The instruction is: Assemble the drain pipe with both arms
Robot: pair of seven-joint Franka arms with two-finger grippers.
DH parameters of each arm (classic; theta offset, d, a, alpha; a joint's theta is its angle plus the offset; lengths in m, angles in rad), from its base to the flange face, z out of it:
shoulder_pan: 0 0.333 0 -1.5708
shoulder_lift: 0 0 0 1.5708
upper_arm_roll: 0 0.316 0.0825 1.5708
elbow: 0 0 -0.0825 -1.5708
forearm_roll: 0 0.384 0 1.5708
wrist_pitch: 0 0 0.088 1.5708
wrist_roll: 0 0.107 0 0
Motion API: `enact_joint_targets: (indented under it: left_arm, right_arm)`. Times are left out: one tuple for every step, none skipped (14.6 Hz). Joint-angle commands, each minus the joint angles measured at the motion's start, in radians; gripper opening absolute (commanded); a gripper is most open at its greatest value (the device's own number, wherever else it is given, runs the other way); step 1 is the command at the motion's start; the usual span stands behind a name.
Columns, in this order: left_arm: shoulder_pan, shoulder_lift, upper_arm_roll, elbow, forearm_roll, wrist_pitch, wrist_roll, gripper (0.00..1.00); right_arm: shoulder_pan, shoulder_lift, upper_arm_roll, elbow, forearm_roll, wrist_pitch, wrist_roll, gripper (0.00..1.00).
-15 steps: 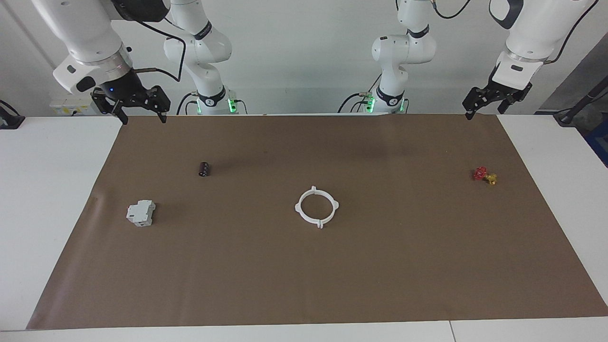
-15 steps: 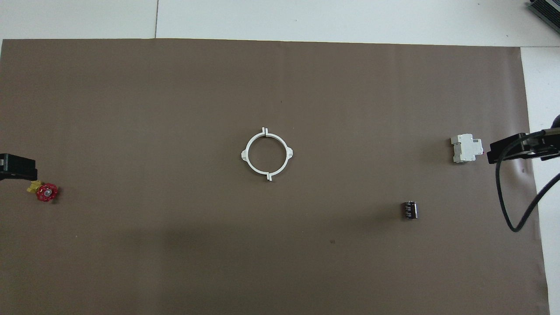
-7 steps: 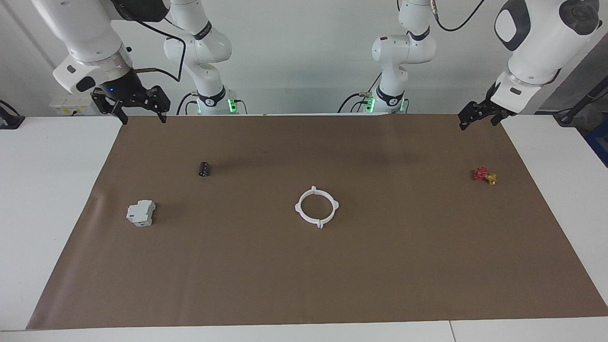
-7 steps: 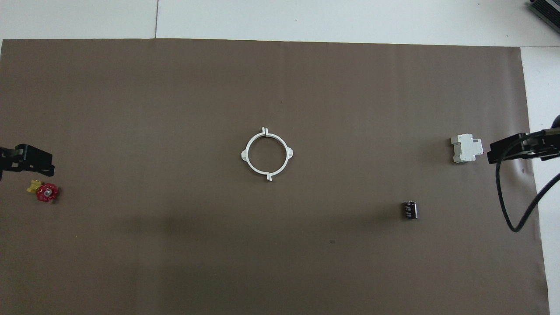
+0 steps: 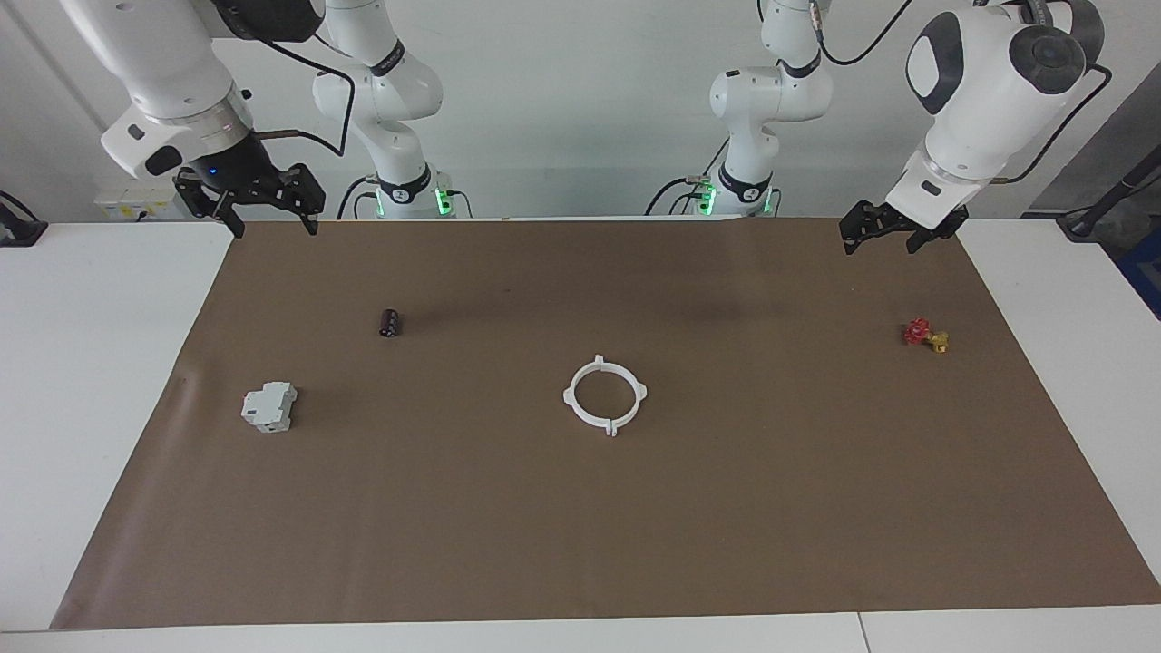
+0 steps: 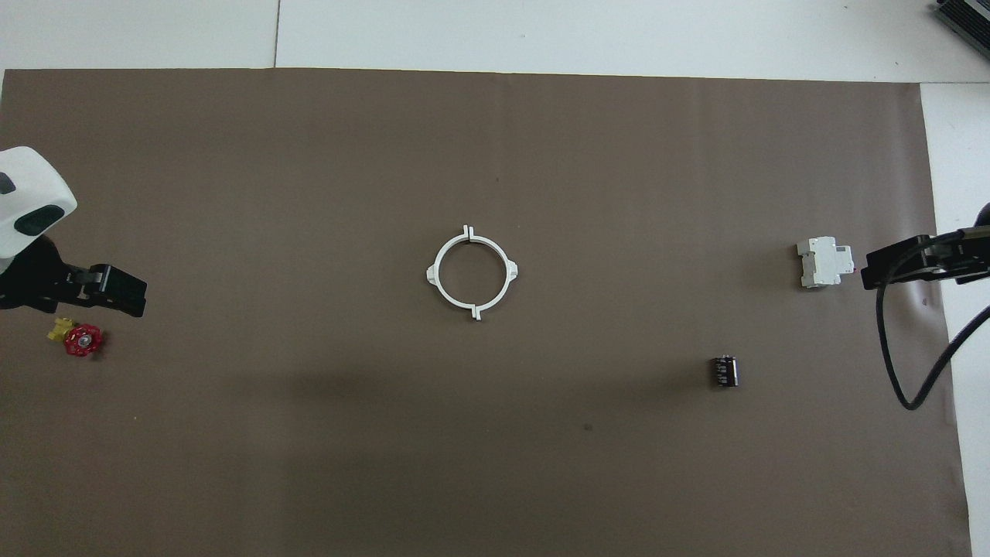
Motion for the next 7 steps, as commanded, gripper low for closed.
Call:
enact_joint_targets:
  left_arm:
    - [0.002, -0.007, -0.005, 0.023, -0.013, 0.015, -0.045, 1.00]
    - [0.002, -0.008, -0.028, 0.023, -0.013, 0.016, -0.097, 1.00]
    - [0.004, -0.010, -0.057, 0.023, -0.013, 0.027, -0.126, 1.00]
    - [0.008, -0.011, -0.059, 0.022, -0.013, 0.028, -0.121, 1.00]
    - [0.011, -0.011, -0.046, 0.023, -0.013, 0.019, -0.110, 1.00]
    - [0.015, -0.014, -0.045, 0.022, -0.013, 0.021, -0.105, 1.00]
    - [0.011, -0.017, -0.049, 0.022, -0.013, 0.030, -0.107, 1.00]
  right_arm:
    - [-0.010, -0.022, 0.005, -0.020, 0.012, -0.005, 0.018, 1.00]
    - [-0.010, -0.022, 0.005, -0.020, 0.012, -0.005, 0.018, 1.00]
    - [-0.010, -0.022, 0.005, -0.020, 0.012, -0.005, 0.018, 1.00]
    - [-0.010, -0.022, 0.005, -0.020, 0.012, -0.005, 0.016, 1.00]
    - [-0.010, -0.022, 0.005, -0.020, 0.012, -0.005, 0.016, 1.00]
    - [-0.010, -0.022, 0.005, -0.020, 0.012, -0.005, 0.016, 1.00]
    - [-0.010, -0.022, 0.005, -0.020, 0.012, -0.005, 0.015, 1.00]
